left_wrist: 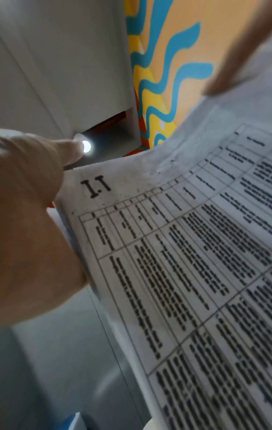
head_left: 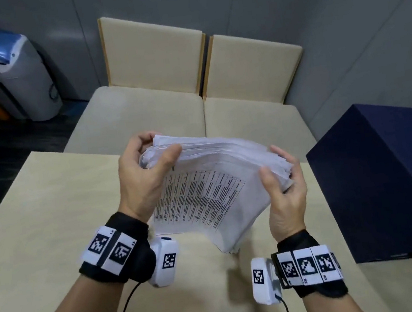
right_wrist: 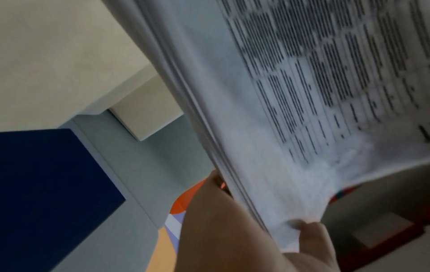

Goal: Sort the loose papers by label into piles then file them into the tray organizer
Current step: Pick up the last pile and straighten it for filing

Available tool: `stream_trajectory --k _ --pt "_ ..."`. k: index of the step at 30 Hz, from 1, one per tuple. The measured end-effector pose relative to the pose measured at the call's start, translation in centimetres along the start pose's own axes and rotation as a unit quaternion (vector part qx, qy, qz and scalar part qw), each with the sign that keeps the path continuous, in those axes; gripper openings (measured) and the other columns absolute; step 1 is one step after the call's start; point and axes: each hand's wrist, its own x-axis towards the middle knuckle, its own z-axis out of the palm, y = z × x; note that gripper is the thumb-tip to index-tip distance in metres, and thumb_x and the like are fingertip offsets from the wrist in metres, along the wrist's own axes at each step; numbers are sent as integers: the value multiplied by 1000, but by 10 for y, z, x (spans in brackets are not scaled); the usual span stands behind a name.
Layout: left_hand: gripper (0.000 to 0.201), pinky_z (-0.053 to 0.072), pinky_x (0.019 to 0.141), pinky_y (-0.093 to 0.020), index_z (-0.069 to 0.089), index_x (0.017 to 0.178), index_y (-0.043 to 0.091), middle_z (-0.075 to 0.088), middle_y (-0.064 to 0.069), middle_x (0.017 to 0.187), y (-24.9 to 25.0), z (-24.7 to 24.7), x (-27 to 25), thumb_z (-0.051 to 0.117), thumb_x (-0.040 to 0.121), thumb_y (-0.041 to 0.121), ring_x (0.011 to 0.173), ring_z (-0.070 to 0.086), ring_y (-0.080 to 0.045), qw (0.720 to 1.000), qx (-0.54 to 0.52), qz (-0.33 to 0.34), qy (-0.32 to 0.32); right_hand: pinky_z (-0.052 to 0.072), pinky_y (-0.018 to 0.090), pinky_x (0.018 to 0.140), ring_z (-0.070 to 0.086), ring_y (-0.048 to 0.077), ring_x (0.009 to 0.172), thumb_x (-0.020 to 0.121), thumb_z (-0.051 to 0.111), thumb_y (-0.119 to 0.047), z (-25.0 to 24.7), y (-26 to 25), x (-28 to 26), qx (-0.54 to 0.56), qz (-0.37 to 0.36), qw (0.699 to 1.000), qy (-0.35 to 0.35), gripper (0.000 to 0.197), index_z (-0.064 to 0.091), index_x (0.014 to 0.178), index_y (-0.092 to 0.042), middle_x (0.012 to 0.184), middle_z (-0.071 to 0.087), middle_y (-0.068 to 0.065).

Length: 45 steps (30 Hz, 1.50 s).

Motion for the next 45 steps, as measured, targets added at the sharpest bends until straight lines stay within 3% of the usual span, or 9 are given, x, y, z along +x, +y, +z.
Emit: stream_trajectory --k 9,15,19,25,27,30,32,37,45 --pt "74 58 88 -40 61 120 6 73 -9 111 -41 -17 -4 94 57 28 105 69 -24 992 19 -90 -88 53 23 79 66 11 83 96 66 -5 17 -25 22 -74 -62 995 -4 10 69 92 3 88 73 7" --pt "72 58 79 -27 65 120 10 74 -6 109 -50 -16 -5 91 57 34 103 71 -22 989 6 -113 -94 52 37 93 67 18 103 106 50 -17 9 -21 17 -110 -60 992 24 12 57 98 -13 109 74 1" --pt "69 59 80 -29 66 115 13 75 -3 106 -52 -15 -2 90 55 37 100 72 -20 988 0 -126 -91 48 21 87 65 10 101 102 56 -14 4 -22 16 -105 -74 992 2 5 60 100 -11 114 72 2" --pt "62 59 79 -28 67 112 15 76 -3 105 -50 -12 0 92 58 29 98 72 -18 987 -13 -131 -95 48 28 86 63 18 101 98 44 -15 -6 -14 13 3 -29 999 38 17 49 83 -10 118 72 11" --pt "49 59 80 -31 69 106 21 76 -1 102 -51 -11 0 92 63 18 96 72 -17 985 -14 -137 -101 47 30 92 62 20 112 100 44 -26 -8 -6 8 41 -22 999 20 21 48 97 -6 130 66 14" --pt "42 58 85 -35 72 103 23 76 -3 103 -54 -10 -1 86 65 10 100 72 -19 983 -14 -144 -114 50 33 101 59 22 123 86 67 -60 -11 11 -2 75 8 997 -25 84 38 136 0 135 60 9" --pt "44 58 89 -33 71 105 21 76 -1 104 -53 -6 -3 85 66 5 101 71 -17 984 -19 -140 -110 54 32 97 65 21 118 75 82 -41 -8 17 -8 60 63 996 -31 86 42 141 -3 127 67 7" --pt "44 59 84 -32 72 106 14 77 -2 101 -41 11 -8 84 65 6 97 73 -17 989 -51 -130 -54 60 26 78 75 21 93 81 80 0 3 25 -2 -9 111 993 26 26 71 103 -9 95 80 0" --pt "77 59 83 -32 51 126 9 70 -2 114 -60 -5 -18 91 61 14 105 68 -16 993 -21 -118 -12 59 31 91 72 22 109 72 85 2 -8 51 -4 -4 154 983 -96 64 58 130 -2 117 75 11"
